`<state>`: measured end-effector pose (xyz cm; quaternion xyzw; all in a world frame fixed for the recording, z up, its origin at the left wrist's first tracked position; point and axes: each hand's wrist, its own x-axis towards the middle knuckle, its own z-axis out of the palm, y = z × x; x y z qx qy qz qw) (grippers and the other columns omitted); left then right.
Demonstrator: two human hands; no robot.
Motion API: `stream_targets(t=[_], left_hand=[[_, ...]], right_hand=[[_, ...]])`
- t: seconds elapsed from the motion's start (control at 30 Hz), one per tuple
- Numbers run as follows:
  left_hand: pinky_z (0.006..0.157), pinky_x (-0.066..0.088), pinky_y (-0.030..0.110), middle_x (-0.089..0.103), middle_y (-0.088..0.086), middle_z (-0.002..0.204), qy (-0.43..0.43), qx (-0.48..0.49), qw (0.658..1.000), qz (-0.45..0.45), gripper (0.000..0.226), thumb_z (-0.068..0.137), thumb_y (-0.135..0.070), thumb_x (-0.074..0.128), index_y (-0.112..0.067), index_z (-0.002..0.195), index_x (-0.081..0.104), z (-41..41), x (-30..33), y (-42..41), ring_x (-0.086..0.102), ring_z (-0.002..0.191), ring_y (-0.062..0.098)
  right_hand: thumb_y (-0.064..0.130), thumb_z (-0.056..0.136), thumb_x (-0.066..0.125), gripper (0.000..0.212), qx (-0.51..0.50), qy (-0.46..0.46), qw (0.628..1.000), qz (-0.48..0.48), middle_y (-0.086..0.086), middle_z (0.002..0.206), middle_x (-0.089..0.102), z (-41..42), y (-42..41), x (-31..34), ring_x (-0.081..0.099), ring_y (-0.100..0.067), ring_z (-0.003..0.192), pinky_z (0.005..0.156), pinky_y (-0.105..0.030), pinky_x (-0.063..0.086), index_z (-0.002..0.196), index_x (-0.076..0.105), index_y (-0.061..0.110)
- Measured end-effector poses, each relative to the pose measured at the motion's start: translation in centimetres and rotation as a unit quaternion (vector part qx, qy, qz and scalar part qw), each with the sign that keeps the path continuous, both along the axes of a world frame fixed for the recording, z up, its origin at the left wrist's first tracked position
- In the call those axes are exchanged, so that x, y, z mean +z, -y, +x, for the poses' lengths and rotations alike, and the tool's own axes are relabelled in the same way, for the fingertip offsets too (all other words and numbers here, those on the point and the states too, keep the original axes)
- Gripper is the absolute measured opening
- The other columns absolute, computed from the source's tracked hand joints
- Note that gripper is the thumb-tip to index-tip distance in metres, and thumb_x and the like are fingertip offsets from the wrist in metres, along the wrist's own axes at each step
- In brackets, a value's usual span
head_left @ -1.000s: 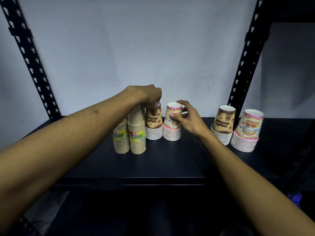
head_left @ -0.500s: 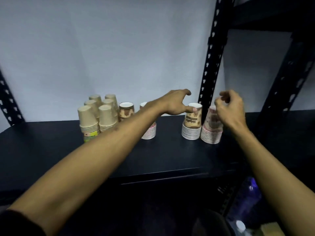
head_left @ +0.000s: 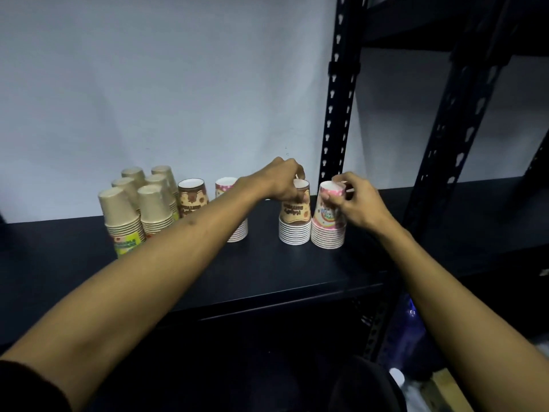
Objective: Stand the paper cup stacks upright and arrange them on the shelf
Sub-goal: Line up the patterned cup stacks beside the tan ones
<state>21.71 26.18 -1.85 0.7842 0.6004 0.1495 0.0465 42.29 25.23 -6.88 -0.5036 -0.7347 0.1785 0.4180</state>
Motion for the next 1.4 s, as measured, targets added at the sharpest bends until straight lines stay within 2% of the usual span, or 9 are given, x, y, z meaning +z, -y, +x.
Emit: stream_targets(t=[0.13,0.4,0.5,0.63,0.8,0.9,1.0,1.23,1.4], left_hand=[[0.093,0.054,0.042,0.065,0.009,0.122,-0.041,0.017,0.999,-0.007,0.063,0.068,-0.050,0.088,-0.019,0.119,0.067,-2.4,1.0,1.7,0.063,0.107,0.025],[0.078,0.054,0.039,0.060,0.002,0.107,-0.127,0.063,0.990,-0.009,0.055,0.065,-0.057,0.087,-0.026,0.102,0.061,-7.1,1.8,5.9,0.062,0.101,0.027],[0.072,0.050,0.037,0.054,0.001,0.098,-0.155,0.077,0.985,-0.003,0.054,0.068,-0.057,0.085,-0.024,0.102,0.061,-8.6,1.9,7.4,0.062,0.100,0.029],[0.072,0.044,0.034,0.057,0.006,0.101,-0.183,0.098,0.978,-0.001,0.060,0.071,-0.059,0.082,-0.018,0.111,0.064,-10.3,2.1,9.3,0.061,0.101,0.031],[0.070,0.041,0.034,0.057,0.004,0.097,-0.205,0.120,0.971,0.006,0.050,0.073,-0.062,0.079,-0.023,0.093,0.054,-11.7,1.9,10.7,0.060,0.097,0.030],[0.073,0.045,0.035,0.064,0.006,0.104,-0.212,0.123,0.969,0.011,0.053,0.074,-0.062,0.078,-0.020,0.100,0.059,-12.4,1.8,11.2,0.060,0.098,0.028],[0.078,0.049,0.037,0.067,0.006,0.110,-0.218,0.127,0.968,0.013,0.059,0.072,-0.066,0.076,-0.022,0.109,0.063,-13.1,1.8,11.4,0.061,0.099,0.029],[0.082,0.047,0.038,0.068,0.006,0.111,-0.232,0.123,0.964,0.026,0.058,0.076,-0.065,0.073,-0.021,0.111,0.063,-13.7,1.5,11.4,0.061,0.102,0.028],[0.082,0.043,0.038,0.067,0.007,0.113,-0.235,0.123,0.964,0.028,0.047,0.081,-0.064,0.068,-0.025,0.096,0.047,-13.9,1.3,11.4,0.059,0.101,0.027]], right_hand=[[0.035,0.084,0.078,0.063,0.041,0.016,0.999,-0.016,-0.009,0.129,0.065,-1.8,0.6,0.0,0.063,-0.022,0.113,0.090,-0.031,0.050,0.139,0.054,0.012],[0.032,0.083,0.080,0.050,0.116,0.025,0.993,-0.013,-0.002,0.113,0.067,-6.9,2.5,0.2,0.064,-0.015,0.095,0.081,-0.031,0.055,0.124,0.062,0.010],[0.035,0.081,0.082,0.050,0.134,0.028,0.990,-0.011,-0.004,0.112,0.070,-8.8,2.9,0.1,0.067,-0.018,0.094,0.085,-0.038,0.058,0.121,0.063,0.012],[0.039,0.080,0.082,0.050,0.152,0.026,0.988,-0.013,-0.004,0.111,0.071,-11.0,3.5,0.0,0.068,-0.020,0.094,0.083,-0.038,0.059,0.120,0.064,0.014],[0.037,0.082,0.080,0.050,0.174,0.024,0.984,-0.022,-0.004,0.115,0.070,-13.0,4.0,0.1,0.067,-0.019,0.096,0.080,-0.033,0.058,0.123,0.063,0.013],[0.033,0.085,0.079,0.052,0.188,0.018,0.982,-0.031,-0.005,0.121,0.069,-13.8,4.2,0.2,0.067,-0.018,0.099,0.082,-0.031,0.057,0.129,0.060,0.012],[0.030,0.086,0.078,0.052,0.199,0.021,0.979,-0.038,-0.007,0.123,0.069,-14.3,4.3,0.3,0.068,-0.021,0.102,0.086,-0.037,0.059,0.131,0.060,0.012],[0.028,0.089,0.075,0.048,0.206,0.031,0.977,-0.032,-0.008,0.124,0.069,-15.1,4.3,0.4,0.068,-0.022,0.105,0.090,-0.040,0.058,0.131,0.060,0.012],[0.027,0.089,0.075,0.047,0.206,0.024,0.978,-0.030,-0.007,0.123,0.069,-15.1,4.1,0.2,0.069,-0.021,0.102,0.088,-0.038,0.059,0.131,0.060,0.013]])
